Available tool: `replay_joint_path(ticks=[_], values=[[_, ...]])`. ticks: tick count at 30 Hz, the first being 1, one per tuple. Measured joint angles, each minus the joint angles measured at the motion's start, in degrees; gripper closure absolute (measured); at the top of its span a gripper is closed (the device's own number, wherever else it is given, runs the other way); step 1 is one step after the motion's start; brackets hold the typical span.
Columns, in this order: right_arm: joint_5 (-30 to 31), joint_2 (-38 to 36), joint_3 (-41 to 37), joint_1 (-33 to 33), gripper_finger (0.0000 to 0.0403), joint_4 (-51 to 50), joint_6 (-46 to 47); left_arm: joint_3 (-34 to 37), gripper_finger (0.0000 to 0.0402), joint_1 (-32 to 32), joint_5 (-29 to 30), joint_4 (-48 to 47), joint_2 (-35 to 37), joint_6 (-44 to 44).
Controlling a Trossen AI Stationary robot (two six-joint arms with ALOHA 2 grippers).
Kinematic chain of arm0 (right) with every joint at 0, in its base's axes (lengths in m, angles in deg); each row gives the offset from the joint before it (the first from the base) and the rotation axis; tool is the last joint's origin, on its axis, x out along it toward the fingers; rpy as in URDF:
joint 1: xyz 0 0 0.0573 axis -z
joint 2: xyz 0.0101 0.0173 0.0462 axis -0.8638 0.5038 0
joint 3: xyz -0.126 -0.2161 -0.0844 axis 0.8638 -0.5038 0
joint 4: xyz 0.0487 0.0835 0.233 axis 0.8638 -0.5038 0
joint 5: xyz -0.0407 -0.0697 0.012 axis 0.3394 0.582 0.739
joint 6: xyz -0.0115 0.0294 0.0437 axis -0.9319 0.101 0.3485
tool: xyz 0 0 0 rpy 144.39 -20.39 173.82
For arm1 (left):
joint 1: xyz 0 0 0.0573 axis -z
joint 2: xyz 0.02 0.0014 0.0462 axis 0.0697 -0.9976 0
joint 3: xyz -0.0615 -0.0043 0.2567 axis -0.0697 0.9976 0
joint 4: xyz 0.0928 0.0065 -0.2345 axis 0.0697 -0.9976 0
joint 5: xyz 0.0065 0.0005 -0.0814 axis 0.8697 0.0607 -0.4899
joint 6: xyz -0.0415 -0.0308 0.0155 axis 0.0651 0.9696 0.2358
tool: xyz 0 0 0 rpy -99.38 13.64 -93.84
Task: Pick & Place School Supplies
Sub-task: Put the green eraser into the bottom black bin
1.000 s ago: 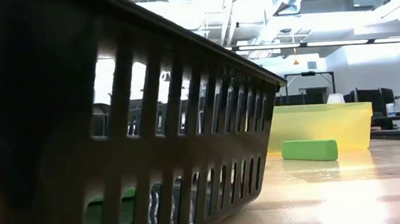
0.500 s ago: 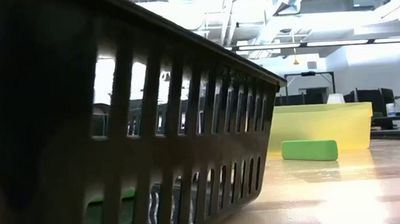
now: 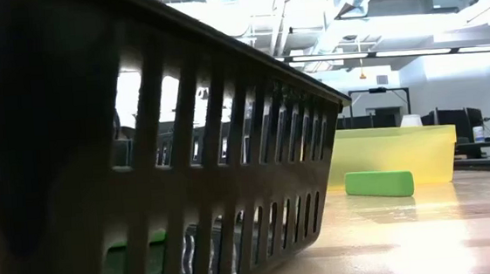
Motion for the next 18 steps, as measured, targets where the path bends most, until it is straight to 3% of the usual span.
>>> replay_joint_path(ticks=[7, 12, 18], values=[[0.00, 0.00, 0.00, -0.03, 0.0261, -0.01, 0.02, -0.02, 0.0307, -1.51, 1.10, 0.43, -1.68, -0.15], [-0.01, 0.00, 0.02, -0.03, 0.0261, 0.01, 0.61, -0.02, 0.0376, -1.41, 1.11, 3.33, -1.05, -0.16], [-0.12, 0.02, 0.02, -0.03, 0.0262, 0.21, 0.63, -0.02, 0.0373, -0.89, -0.53, 8.90, -0.13, 0.20]])
